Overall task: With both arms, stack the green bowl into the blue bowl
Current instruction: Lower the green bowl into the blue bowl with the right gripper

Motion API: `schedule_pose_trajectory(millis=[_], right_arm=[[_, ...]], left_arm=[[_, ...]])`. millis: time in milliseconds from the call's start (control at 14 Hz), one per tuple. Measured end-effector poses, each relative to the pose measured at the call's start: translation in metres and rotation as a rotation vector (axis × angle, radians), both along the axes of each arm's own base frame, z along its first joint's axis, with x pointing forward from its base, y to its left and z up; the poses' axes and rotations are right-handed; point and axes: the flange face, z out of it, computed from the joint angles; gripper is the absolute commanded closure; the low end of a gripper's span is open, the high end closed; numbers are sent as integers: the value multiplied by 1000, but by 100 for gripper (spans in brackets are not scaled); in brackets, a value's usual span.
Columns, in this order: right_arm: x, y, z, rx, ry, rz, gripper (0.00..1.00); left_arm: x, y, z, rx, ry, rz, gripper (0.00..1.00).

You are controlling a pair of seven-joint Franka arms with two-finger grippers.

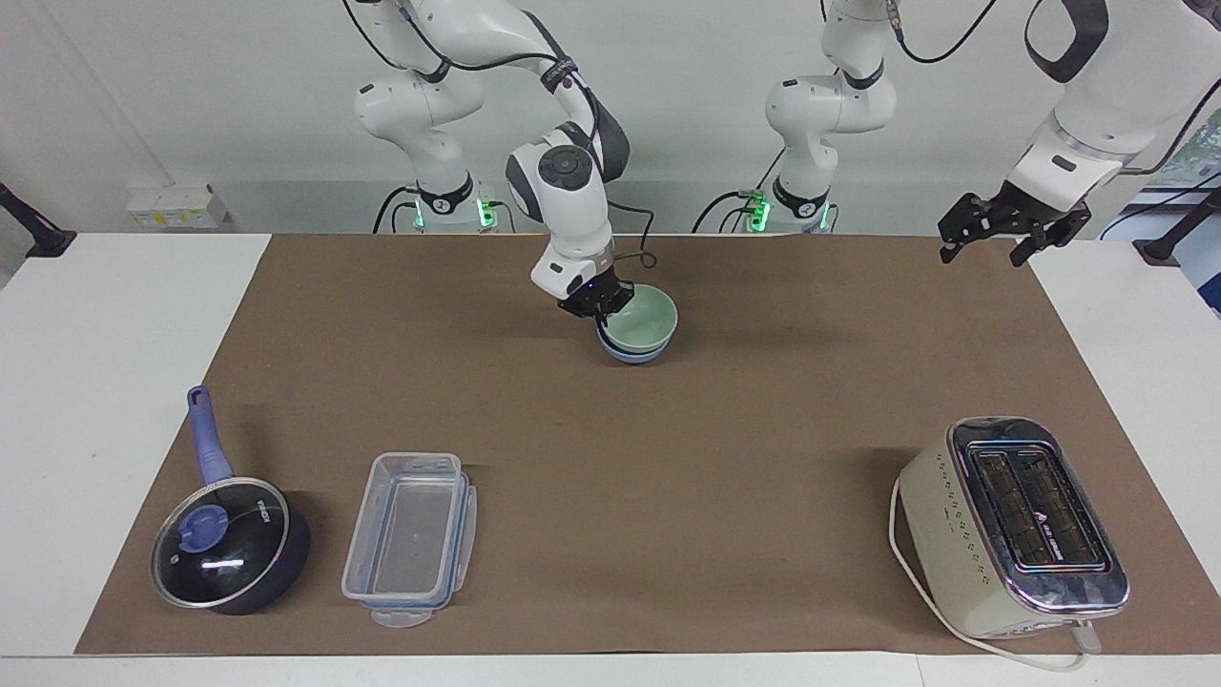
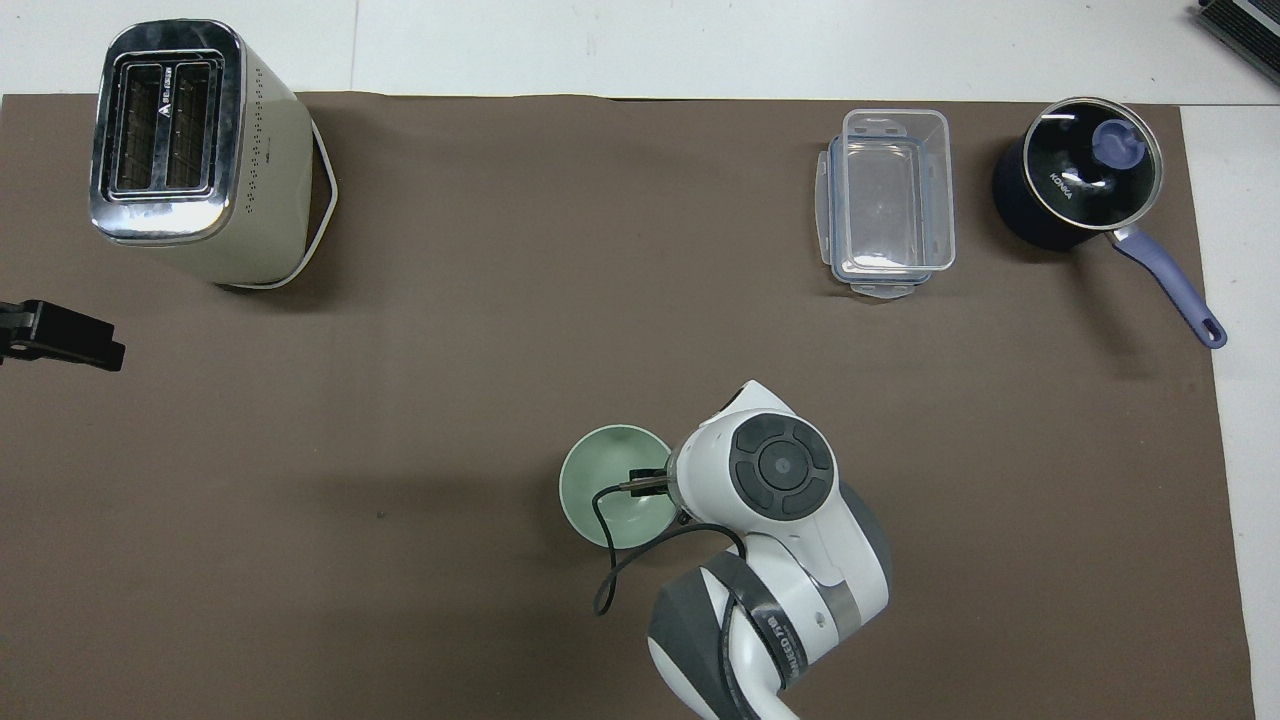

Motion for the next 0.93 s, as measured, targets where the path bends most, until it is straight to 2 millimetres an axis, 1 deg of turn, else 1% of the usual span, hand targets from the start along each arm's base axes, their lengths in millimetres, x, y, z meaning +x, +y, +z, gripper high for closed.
schedule_pose_trajectory(millis=[500, 643, 786, 857, 929], right_arm=[[0, 0, -1, -1, 2, 0, 100], [0, 0, -1, -2, 2, 0, 85], [1, -2, -1, -2, 2, -3, 81], [2, -3, -1, -2, 2, -6, 69], [2, -4, -1, -1, 1, -8, 51]], left_arm=[[0, 0, 0, 0, 0, 0, 0], [0, 0, 0, 0, 0, 0, 0], [0, 0, 0, 0, 0, 0, 0], [0, 0, 0, 0, 0, 0, 0], [0, 0, 0, 0, 0, 0, 0]])
